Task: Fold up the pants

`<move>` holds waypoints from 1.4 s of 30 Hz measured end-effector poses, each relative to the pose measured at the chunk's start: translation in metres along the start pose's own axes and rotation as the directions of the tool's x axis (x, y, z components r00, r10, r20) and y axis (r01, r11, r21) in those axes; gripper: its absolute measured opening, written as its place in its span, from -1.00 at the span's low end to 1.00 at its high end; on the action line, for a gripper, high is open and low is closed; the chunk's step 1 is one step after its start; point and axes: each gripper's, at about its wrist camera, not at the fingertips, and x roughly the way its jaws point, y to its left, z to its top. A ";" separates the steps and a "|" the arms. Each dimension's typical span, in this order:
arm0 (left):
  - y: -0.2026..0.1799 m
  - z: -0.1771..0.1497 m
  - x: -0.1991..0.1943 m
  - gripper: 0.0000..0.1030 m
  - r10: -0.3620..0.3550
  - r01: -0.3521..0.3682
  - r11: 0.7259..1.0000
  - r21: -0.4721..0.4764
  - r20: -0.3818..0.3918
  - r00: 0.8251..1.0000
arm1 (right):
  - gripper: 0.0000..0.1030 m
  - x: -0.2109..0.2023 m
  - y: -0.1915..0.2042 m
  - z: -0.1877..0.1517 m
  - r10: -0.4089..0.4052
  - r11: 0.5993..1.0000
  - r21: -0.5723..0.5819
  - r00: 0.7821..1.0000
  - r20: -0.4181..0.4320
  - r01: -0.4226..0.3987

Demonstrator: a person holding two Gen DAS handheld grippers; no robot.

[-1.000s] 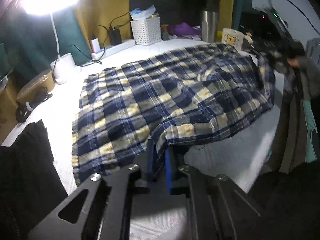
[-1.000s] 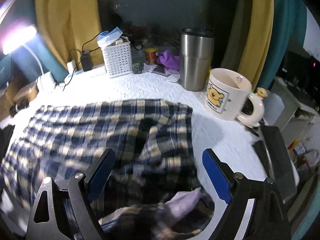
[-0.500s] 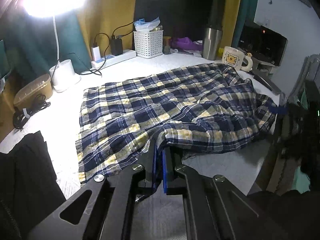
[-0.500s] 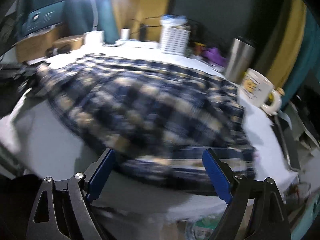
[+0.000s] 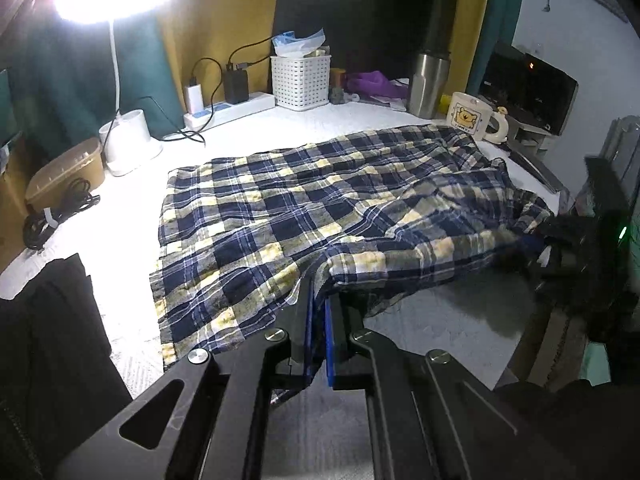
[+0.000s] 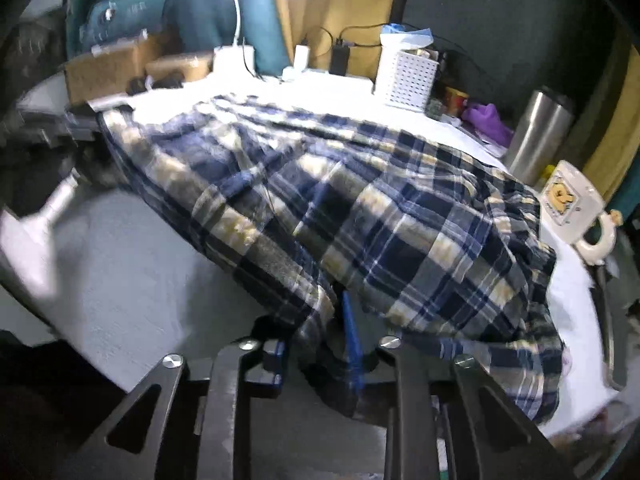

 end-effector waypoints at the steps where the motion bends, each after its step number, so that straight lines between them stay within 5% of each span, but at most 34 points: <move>1: 0.001 0.000 0.002 -0.91 -0.006 0.006 1.000 -0.002 -0.008 1.000 | -0.71 -0.002 0.000 0.004 -0.006 1.000 -0.011 1.000 0.005 0.006; 6: -0.001 -0.002 0.007 -0.87 0.001 -0.001 1.000 0.008 -0.028 1.000 | -0.71 -0.022 -0.017 0.033 0.036 0.999 0.015 0.998 0.049 -0.036; 8: -0.003 -0.002 0.006 -0.55 -0.003 0.003 1.000 0.013 -0.020 1.000 | -0.71 -0.024 -0.027 0.044 0.035 0.999 0.032 0.997 0.064 -0.037; 10: -0.007 -0.001 0.002 0.23 -0.011 0.011 1.000 0.018 -0.002 1.000 | -0.71 -0.024 -0.034 0.055 0.024 0.999 0.036 0.997 0.075 -0.026; 12: -0.013 0.001 -0.001 0.47 -0.025 0.024 0.999 0.029 0.028 0.999 | -0.71 -0.024 -0.038 0.061 0.020 0.999 0.041 0.996 0.085 -0.024; 17: -0.040 0.009 0.011 0.48 -0.035 0.032 0.995 0.099 0.025 0.999 | -0.71 -0.020 -0.044 0.076 0.031 0.997 0.063 0.994 0.104 -0.038; 21: -0.054 0.017 0.029 0.48 0.073 -0.076 0.987 0.141 0.029 0.997 | -0.71 -0.024 -0.047 0.078 0.036 0.996 0.076 0.992 0.120 -0.046; 30: -0.001 0.019 0.012 0.26 0.242 -0.244 0.969 0.047 0.051 0.969 | -0.71 -0.029 -0.058 0.071 0.022 0.994 0.108 0.991 0.132 -0.037; 36: 0.022 0.005 0.001 -0.90 0.272 -0.272 0.962 0.031 0.018 0.962 | -0.71 -0.017 -0.051 0.064 -0.001 0.994 0.104 0.993 0.116 -0.012; 42: 0.015 0.014 -0.023 -0.93 0.270 -0.273 0.962 0.022 0.099 0.958 | -0.66 0.006 -0.042 0.043 -0.094 0.991 0.107 0.993 0.075 0.086</move>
